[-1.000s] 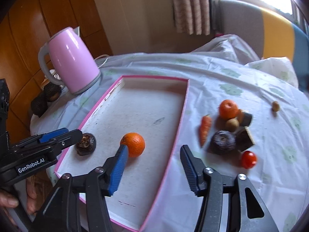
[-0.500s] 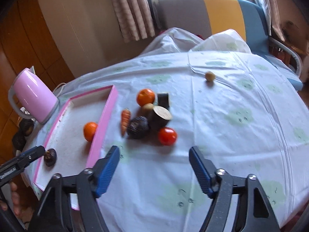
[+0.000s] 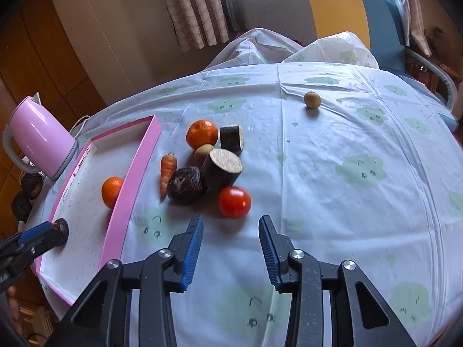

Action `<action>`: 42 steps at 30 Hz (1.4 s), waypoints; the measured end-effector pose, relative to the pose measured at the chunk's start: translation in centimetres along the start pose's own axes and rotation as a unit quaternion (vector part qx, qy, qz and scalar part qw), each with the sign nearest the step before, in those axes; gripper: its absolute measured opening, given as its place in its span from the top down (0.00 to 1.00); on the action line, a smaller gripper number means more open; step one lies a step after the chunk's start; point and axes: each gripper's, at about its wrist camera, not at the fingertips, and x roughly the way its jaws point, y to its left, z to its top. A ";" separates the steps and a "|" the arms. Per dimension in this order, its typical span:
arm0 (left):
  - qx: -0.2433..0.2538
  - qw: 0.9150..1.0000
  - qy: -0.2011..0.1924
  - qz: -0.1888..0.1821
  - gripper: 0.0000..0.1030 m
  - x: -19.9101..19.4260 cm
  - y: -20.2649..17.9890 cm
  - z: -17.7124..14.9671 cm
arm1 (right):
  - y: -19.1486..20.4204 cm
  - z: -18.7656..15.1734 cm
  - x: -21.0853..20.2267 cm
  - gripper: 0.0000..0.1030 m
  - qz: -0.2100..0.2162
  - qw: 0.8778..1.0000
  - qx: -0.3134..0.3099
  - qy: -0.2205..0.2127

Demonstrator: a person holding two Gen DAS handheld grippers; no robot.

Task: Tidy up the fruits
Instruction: 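Grasp the red tomato with the right gripper, then grasp the carrot with the left gripper while the right gripper holds the tomato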

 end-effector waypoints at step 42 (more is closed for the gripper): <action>0.047 0.992 0.109 -0.035 0.71 12.1 -7.0 9.4 | -1.7 0.0 2.1 0.72 -0.025 0.999 -0.033 -0.008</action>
